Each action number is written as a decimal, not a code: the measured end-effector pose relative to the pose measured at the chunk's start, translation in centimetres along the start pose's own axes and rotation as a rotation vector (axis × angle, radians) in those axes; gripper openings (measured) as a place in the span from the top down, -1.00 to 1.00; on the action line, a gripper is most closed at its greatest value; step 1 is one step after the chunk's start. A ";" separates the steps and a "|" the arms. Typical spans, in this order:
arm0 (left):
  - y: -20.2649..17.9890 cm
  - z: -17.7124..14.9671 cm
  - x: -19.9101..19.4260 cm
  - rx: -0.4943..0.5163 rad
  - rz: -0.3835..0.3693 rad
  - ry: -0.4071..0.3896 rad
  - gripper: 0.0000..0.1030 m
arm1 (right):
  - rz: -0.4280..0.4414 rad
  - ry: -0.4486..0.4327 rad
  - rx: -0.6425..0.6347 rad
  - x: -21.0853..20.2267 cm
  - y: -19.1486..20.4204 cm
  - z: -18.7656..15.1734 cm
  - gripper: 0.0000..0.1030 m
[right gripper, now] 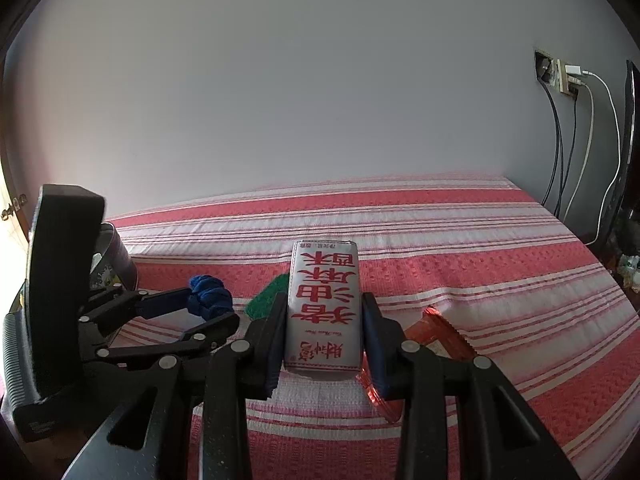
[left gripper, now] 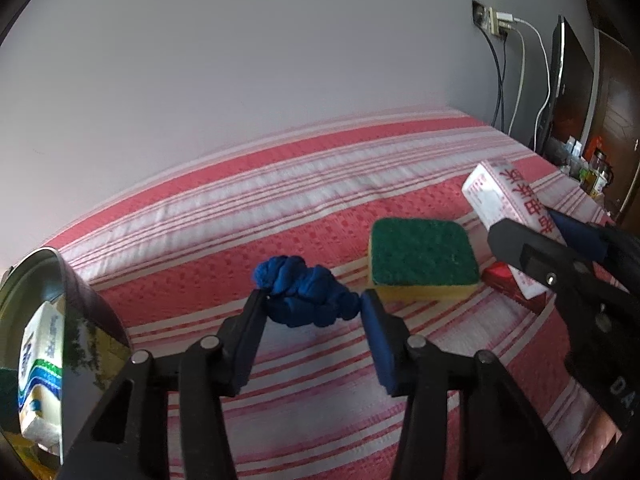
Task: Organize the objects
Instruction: 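Grasp the blue knotted cloth with the left gripper and lift it, then carry the blue cloth with left gripper while right carries the carton over the tin, then lower the blue cloth and carton into the tin and open both grippers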
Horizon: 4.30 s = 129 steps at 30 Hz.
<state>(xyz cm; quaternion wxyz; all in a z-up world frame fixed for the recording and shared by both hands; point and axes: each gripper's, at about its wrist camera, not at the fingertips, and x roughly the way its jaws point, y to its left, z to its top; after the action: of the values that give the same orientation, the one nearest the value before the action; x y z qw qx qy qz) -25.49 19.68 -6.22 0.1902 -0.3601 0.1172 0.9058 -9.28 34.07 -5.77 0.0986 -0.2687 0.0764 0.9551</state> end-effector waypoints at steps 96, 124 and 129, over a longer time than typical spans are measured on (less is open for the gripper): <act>21.8 -11.1 -14.4 -0.342 0.403 -0.243 0.07 | 0.375 -0.132 -0.436 -2.1 26.8 2.1 0.26; 25.2 -10.2 -12.4 -0.395 0.468 -0.151 -0.44 | 0.351 -0.037 -0.479 3.0 30.5 2.5 0.25; 25.2 -10.8 -14.1 -0.438 0.499 -0.195 -0.87 | 0.341 -0.072 -0.429 2.4 29.1 2.9 -0.29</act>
<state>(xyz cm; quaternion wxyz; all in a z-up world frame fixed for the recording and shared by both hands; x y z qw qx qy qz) -20.38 -10.45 -2.19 -0.1088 -0.2641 -0.0142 0.9582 -19.42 6.82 -1.87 -0.1200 -0.2326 -0.0868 0.9612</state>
